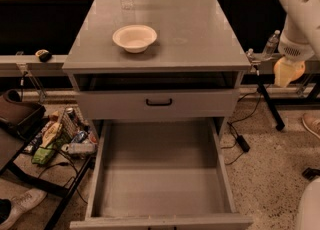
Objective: Place orange into middle drawer
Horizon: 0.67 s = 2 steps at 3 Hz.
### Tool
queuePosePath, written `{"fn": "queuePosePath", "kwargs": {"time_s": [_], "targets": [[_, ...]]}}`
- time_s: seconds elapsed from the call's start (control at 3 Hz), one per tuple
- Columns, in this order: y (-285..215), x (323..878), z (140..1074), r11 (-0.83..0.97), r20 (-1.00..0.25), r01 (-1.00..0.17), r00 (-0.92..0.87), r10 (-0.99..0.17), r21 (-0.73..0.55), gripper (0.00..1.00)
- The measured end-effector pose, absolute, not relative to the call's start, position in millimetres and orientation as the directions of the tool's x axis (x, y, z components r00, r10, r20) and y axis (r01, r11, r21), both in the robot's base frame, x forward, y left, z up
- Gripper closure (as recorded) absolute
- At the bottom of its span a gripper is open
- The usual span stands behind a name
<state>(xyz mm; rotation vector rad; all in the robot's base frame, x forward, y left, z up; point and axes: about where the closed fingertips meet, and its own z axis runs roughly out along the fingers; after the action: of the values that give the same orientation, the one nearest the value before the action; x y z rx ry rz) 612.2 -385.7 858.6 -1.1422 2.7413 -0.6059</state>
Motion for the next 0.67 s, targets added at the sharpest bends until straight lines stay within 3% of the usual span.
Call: {"fn": "queuePosePath", "kwargs": {"time_s": [0.67], "targets": [[-374.9, 550.5, 707.2, 0.718, 0.068, -0.684, -0.729, -0.682, -0.132, 1.0]]}}
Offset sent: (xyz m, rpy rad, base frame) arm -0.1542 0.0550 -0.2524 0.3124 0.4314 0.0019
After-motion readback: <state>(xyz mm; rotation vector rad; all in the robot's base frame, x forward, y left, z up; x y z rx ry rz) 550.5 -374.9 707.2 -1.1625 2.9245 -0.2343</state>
